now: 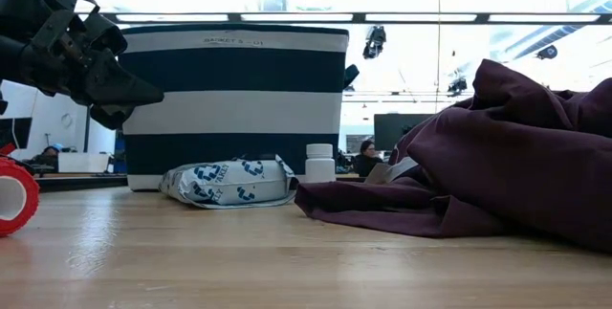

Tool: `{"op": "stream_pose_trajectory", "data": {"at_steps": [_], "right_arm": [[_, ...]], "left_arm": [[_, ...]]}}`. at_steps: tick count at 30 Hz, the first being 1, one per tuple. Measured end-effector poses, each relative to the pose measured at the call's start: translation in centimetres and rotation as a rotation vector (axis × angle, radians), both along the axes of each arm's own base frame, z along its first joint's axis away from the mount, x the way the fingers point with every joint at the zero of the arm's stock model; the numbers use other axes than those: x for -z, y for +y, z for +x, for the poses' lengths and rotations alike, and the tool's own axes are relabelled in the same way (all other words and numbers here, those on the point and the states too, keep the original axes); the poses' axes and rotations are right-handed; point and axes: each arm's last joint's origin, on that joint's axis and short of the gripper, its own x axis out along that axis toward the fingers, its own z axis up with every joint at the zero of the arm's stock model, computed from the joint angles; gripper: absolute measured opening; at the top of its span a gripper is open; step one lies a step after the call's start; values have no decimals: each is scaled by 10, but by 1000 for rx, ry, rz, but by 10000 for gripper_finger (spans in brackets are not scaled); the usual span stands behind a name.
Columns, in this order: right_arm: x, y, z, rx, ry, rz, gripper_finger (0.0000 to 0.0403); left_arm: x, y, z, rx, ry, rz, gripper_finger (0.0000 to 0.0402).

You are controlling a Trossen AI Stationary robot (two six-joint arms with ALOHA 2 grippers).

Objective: Pick & place medical supplies in basket/bin
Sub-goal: Put the pill bottle into the bin

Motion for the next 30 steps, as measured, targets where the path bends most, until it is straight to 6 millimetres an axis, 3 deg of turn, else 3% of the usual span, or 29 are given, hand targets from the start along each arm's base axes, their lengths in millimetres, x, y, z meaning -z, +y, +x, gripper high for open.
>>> {"op": "stream_pose_trajectory", "data": {"at_steps": [8,16,30], "right_arm": [[22,12,2,48,117,108,267],[82,15,-7,139,321,166,282],[168,5,-13,365,95,177,306]], "left_arm": [[0,0,0,0,0,0,1],[0,0,0,0,4,0,1],[0,0,0,0,4,0,1]]}}
